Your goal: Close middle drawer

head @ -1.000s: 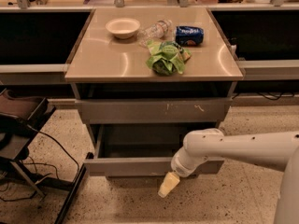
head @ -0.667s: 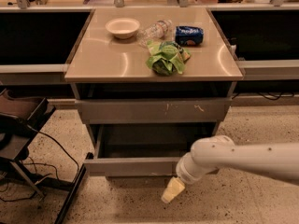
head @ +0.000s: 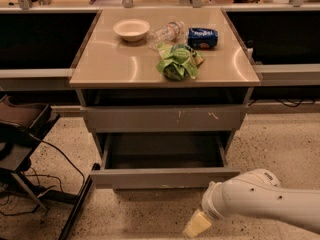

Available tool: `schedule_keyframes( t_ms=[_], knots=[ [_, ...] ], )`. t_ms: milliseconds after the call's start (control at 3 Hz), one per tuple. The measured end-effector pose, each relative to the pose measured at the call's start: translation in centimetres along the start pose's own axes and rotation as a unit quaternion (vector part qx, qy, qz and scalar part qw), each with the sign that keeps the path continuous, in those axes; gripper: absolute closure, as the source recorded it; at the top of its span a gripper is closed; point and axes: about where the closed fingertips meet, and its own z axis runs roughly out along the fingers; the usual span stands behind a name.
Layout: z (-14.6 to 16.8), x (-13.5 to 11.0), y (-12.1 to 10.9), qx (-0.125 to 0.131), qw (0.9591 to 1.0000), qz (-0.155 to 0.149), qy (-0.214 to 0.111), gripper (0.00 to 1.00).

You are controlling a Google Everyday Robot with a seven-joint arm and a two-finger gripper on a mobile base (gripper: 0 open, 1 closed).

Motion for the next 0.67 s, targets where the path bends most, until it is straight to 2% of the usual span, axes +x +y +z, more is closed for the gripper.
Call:
schedule_keyframes(
  t_ms=[333,667],
  knots=[
    [3.5,0.6,-0.6,-0.055,0.9975,-0.034,0.027,0.0],
    [8.6,-0.1,-2.4,-0.121,0.9907,-0.047,0.041,0.0]
  ],
)
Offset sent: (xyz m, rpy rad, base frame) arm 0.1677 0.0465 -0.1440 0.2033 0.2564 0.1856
